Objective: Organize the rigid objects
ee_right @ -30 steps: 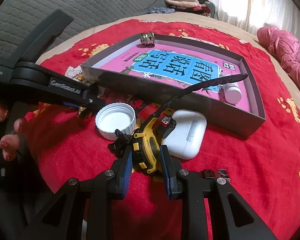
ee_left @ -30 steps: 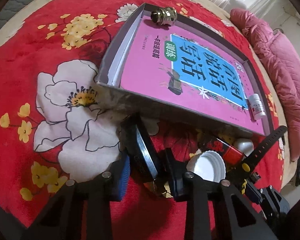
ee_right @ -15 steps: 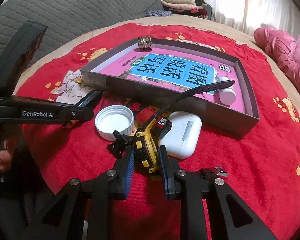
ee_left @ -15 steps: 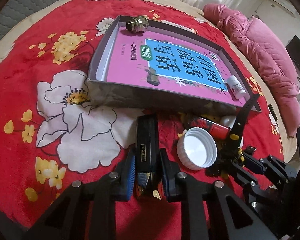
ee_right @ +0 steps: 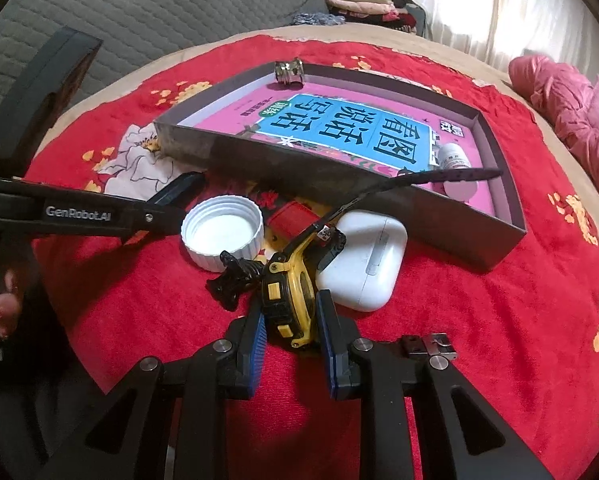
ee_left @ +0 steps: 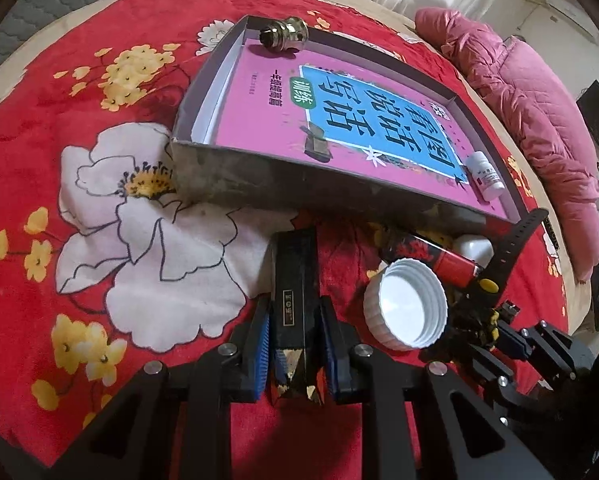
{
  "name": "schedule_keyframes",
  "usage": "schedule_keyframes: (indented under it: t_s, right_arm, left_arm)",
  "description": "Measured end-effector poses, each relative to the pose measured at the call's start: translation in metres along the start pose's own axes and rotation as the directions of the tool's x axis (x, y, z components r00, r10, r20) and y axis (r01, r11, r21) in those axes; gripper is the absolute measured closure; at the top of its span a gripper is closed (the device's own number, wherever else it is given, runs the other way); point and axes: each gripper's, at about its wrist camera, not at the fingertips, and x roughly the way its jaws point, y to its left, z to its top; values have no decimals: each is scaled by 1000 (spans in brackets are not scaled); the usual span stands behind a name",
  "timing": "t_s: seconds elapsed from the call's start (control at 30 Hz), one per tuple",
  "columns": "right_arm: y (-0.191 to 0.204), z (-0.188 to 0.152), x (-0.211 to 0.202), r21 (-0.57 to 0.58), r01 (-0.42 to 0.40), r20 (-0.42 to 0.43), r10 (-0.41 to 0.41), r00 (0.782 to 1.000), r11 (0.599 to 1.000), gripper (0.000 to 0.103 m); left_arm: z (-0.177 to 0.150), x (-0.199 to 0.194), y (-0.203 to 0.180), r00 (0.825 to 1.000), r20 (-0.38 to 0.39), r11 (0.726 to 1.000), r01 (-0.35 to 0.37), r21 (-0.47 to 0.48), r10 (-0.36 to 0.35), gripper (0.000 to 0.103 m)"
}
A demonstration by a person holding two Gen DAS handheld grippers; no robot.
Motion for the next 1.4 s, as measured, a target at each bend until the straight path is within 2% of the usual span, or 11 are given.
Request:
schedule_keyframes:
  t_s: [0.27,0.57,0.83,1.4]
  right_arm:
    - [-3,4,-17,24,-10,59,9,998,1000,85]
    - [1,6,-32,17,-39,107,37,994,999,86]
    - [6,8,-49,5,-21,160,20,987,1000,86]
    - [5,15,-70,15,20,231,-23,973,1000,86]
  left_arm:
    - [-4,-6,-9,999,34,994,-21,104,18,81]
    - [-3,-25,-12,998,67,996,16,89,-22,81]
    - [-4,-47,-21,990,143,991,-13,134,-7,81]
    - [-6,-64,-34,978,209,981,-50,188,9,81]
